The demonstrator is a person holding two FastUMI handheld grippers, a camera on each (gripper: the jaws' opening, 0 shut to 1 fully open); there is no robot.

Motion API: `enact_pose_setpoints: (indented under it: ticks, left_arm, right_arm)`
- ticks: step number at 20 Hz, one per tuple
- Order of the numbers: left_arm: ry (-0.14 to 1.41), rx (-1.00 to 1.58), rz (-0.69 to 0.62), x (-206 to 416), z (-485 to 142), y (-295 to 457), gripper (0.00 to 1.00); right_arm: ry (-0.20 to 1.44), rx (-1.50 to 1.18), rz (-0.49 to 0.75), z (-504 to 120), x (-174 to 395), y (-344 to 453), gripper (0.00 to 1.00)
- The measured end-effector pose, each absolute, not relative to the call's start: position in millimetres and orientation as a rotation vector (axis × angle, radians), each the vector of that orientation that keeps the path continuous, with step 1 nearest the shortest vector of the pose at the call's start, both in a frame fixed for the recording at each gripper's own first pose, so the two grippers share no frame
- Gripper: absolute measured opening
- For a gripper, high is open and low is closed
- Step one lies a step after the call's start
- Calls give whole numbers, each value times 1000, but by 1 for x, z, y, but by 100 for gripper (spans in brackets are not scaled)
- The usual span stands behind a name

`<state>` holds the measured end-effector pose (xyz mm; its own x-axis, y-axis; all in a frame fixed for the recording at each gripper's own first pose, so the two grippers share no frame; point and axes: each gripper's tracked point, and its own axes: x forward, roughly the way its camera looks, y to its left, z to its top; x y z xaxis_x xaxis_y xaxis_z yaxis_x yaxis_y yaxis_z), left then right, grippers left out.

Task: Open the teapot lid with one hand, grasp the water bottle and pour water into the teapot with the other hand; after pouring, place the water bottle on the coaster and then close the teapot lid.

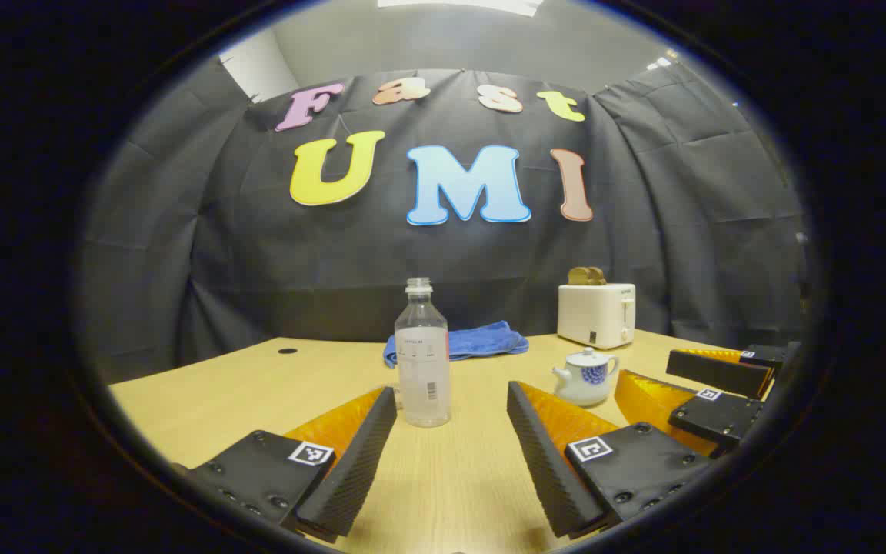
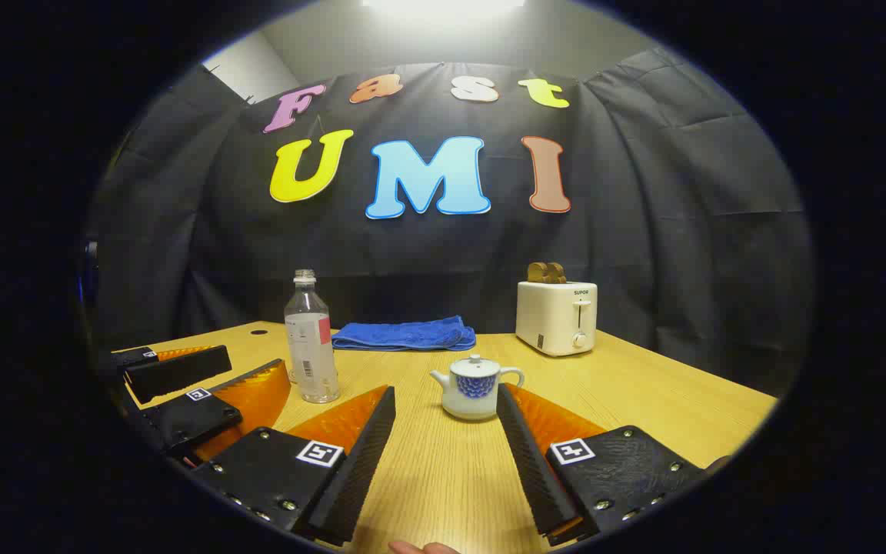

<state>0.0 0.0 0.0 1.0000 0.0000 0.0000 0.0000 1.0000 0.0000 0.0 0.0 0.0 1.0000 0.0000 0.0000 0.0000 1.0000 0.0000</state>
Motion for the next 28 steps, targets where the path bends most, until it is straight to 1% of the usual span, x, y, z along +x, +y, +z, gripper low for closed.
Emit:
enact_pose_setpoints:
  ticks: [2,3,8,10,12,14,18,21,24,28]
  left_arm:
    - [-1,0,0,0,0,0,100]
    - [-1,0,0,-1,0,-1,100]
    - [3,0,0,0,0,-1,100]
    - [4,1,18,-1,0,2,100]
    - [7,3,28,-1,0,3,100]
    - [5,2,-5,0,0,-2,100]
    - [17,30,3,10,0,-3,100]
    - [14,21,-5,10,6,-2,100]
    - [3,1,7,12,17,7,100]
    - [-8,-3,28,16,22,16,100]
  right_arm:
    - [-1,0,0,0,0,0,83]
    - [-1,0,19,0,-1,2,83]
    - [-3,-1,11,-1,0,0,83]
    - [-4,0,30,-2,3,-3,83]
    - [1,1,-19,-1,10,-20,83]
    - [-5,0,-24,1,11,-18,83]
    - [23,-10,10,-3,19,-9,83]
    - [48,-17,17,-1,39,-10,83]
    - [76,33,6,1,64,-17,83]
    - [91,16,-32,1,93,-30,83]
